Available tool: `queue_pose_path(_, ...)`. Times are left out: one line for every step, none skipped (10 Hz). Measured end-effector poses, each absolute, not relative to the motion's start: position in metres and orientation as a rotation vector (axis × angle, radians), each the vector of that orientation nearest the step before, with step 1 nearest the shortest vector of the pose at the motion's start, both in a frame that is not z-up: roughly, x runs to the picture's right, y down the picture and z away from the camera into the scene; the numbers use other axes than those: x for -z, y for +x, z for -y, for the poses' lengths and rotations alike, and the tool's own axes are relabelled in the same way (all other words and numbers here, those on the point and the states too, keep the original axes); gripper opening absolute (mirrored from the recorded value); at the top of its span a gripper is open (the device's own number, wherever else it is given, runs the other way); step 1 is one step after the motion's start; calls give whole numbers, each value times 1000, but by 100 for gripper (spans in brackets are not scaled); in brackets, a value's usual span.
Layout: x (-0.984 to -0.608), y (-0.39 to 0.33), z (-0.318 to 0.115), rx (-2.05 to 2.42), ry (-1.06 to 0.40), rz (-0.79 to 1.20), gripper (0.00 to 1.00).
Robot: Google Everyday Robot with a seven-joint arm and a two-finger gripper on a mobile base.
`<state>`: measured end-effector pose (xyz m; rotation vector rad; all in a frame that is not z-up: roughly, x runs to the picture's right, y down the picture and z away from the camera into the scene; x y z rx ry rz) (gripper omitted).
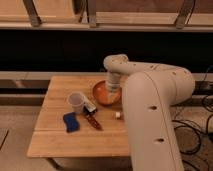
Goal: Drag the ceramic bowl in a circle
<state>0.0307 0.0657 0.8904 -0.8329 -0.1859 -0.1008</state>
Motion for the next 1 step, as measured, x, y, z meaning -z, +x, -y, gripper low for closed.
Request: queue_pose_path(-890, 31, -66, 101, -833, 186, 75)
